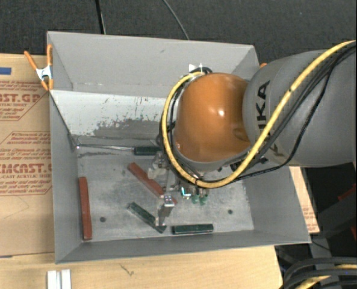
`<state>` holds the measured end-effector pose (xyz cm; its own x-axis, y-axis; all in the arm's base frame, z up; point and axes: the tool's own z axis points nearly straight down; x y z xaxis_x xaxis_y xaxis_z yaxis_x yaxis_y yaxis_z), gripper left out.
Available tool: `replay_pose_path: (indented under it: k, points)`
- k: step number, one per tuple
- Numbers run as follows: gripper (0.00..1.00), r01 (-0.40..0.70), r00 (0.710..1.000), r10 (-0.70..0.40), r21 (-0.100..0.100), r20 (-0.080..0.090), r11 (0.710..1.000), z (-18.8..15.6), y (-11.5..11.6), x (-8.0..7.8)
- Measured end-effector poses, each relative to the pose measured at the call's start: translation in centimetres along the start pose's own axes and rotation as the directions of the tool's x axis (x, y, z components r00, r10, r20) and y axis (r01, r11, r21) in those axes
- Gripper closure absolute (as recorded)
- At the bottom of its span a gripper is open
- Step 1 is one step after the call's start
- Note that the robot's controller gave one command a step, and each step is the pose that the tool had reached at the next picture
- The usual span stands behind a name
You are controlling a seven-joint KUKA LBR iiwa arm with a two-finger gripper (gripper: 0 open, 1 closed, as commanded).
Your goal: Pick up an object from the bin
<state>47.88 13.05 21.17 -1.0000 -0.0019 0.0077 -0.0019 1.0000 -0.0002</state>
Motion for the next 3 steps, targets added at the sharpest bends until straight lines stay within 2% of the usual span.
replay_pose_path:
  k: [1, 2, 3]
  points:
    - [0.00, -0.001, 1.000, 0.001, -0.001, 0.008, 1.000, -0.4, -0.1, -0.2]
    - [0.00, 0.012, 1.000, -0.012, -0.003, 0.015, 1.000, 4.6, -1.0, -1.1]
    - [1.00, -0.028, 0.999, 0.028, -0.016, 0.041, 0.999, 12.6, -3.2, -3.7]
